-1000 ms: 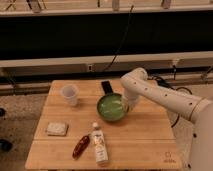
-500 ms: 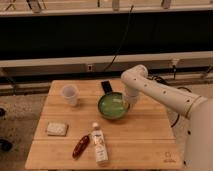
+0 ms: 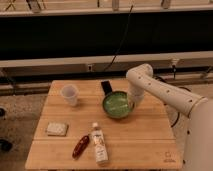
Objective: Drag the ceramic bowl in a circle
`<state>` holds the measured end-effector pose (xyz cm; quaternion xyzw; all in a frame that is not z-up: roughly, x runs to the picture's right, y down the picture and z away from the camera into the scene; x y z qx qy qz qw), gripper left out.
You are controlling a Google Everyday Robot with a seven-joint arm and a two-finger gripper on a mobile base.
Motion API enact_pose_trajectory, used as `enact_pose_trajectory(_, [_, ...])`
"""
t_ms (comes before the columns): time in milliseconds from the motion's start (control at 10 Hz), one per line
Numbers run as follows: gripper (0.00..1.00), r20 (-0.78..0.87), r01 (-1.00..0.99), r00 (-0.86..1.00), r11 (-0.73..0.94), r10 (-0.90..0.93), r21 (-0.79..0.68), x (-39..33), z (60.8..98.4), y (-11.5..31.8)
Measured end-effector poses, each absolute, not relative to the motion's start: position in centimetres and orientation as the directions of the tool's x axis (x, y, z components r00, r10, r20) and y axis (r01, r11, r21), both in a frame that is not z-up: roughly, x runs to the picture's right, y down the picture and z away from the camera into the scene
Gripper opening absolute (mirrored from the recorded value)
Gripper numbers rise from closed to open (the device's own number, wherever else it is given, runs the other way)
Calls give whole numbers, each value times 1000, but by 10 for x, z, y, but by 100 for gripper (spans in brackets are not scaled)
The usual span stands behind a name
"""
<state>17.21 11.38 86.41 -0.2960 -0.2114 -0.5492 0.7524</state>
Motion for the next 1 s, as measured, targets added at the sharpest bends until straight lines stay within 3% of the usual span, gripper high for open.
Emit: enact_pose_trajectory(1000, [1, 682, 984, 174, 97, -710, -150, 165, 868, 117])
